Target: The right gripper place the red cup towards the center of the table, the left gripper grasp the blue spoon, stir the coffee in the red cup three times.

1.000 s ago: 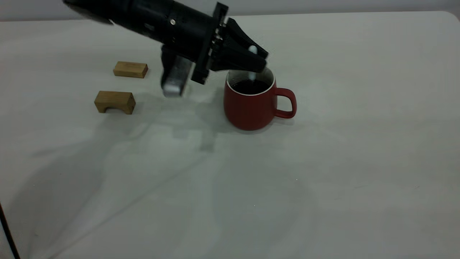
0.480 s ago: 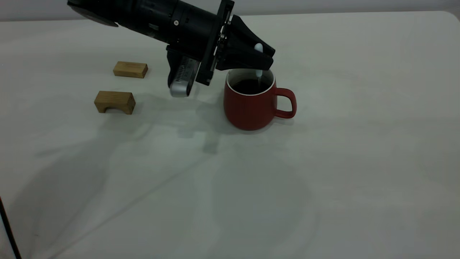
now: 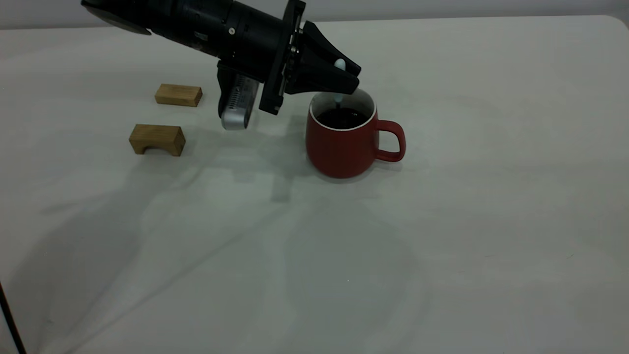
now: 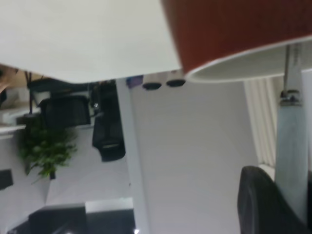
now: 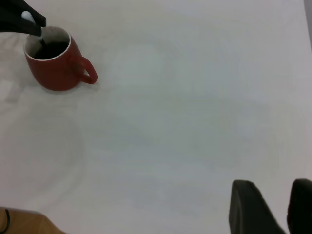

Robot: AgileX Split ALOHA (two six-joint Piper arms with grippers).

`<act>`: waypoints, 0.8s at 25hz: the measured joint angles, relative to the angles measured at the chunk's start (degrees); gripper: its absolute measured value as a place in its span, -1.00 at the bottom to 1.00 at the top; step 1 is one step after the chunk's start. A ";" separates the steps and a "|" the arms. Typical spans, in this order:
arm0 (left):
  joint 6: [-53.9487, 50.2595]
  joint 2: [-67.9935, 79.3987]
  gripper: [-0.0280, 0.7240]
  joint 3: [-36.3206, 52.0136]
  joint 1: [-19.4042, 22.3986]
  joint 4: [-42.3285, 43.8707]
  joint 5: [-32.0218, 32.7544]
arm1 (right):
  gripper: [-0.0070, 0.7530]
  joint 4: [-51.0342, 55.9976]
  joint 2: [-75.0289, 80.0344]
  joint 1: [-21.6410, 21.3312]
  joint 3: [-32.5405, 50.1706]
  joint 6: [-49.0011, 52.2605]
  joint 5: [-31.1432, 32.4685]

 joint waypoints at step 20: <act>5.89 -8.45 0.51 -17.40 0.00 49.54 10.68 | -0.36 0.00 0.00 0.00 0.00 0.00 0.00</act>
